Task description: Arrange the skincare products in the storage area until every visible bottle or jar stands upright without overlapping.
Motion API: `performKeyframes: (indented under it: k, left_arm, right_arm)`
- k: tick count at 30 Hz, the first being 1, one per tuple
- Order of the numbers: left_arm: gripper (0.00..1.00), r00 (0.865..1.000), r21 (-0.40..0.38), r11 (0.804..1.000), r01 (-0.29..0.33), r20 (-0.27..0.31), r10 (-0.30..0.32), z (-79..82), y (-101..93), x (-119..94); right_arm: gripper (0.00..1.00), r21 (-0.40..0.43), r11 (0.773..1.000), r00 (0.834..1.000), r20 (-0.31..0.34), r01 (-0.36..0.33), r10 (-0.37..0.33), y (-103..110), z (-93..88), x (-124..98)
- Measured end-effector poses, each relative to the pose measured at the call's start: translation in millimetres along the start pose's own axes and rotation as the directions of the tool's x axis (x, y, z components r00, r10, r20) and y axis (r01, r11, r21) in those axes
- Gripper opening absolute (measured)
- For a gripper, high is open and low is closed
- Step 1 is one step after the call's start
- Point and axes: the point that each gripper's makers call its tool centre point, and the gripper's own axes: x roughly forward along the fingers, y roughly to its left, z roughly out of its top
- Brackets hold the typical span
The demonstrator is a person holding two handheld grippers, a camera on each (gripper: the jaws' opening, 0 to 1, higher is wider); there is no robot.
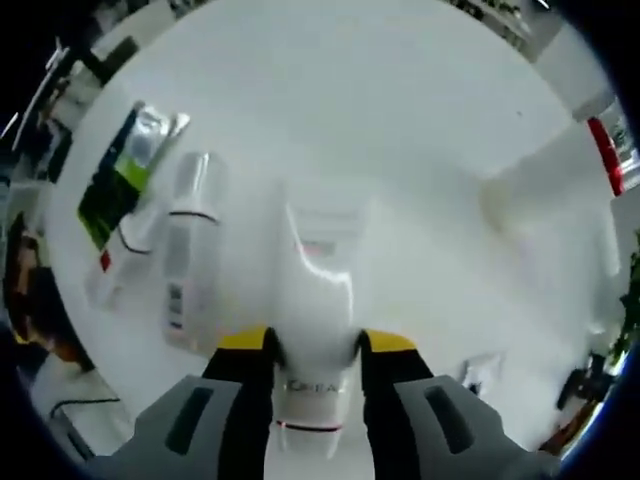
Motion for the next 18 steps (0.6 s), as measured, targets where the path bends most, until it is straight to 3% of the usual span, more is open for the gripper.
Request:
performKeyframes:
  k: [1, 11, 18]
  left_arm:
    - [0.98, 1.000, 0.000, 1.000, 0.003, 0.001, -0.003, 0.1, -0.5, 0]
    - [0.98, 0.999, -0.016, 0.999, -0.033, 0.038, 0.034, 3.6, 4.8, 3]
    - [0.98, 0.999, -0.032, 0.999, -0.035, 0.013, 0.036, -1.8, 7.0, 5]
  right_arm:
    - [0.33, 0.032, 0.999, 1.000, 0.000, 0.010, -0.010, 0, -0.8, 0]
    - [0.33, -0.006, 1.000, 1.000, 0.028, -0.001, 0.001, -11, 10.9, -2]
    - [0.30, 0.020, 1.000, 1.000, -0.022, 0.001, -0.001, -11, 11.0, -2]
